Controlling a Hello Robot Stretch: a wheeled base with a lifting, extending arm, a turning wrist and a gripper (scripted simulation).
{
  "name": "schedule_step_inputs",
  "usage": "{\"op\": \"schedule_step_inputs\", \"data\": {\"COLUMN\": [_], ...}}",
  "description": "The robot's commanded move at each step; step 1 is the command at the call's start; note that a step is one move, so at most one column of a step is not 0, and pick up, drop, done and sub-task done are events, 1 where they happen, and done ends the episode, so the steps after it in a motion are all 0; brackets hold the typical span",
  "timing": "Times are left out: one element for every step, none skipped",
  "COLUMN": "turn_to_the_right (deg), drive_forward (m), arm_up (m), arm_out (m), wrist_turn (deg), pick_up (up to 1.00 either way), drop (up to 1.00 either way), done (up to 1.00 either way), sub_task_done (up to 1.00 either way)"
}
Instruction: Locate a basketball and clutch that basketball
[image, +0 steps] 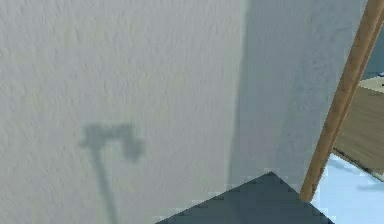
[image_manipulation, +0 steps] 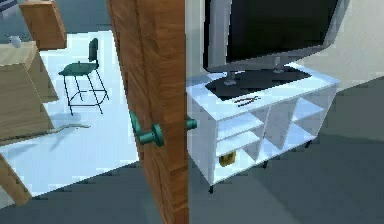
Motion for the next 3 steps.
{"op": "schedule_step_inputs", "data": {"turn_to_the_right": [12.0,0.0,45.0], "drive_forward": [0.00,0.40,0.00], "arm_up": [0.00,0.00,0.00], "arm_out": [0.00,0.00,0.00], "wrist_turn": [0.0,0.0,0.0], "pick_up": [0.00,0.00,0.00], "drop": [0.00,0.00,0.00], "done": [0.00,0.00,0.00], "sub_task_done": [0.00,0.00,0.00]}}
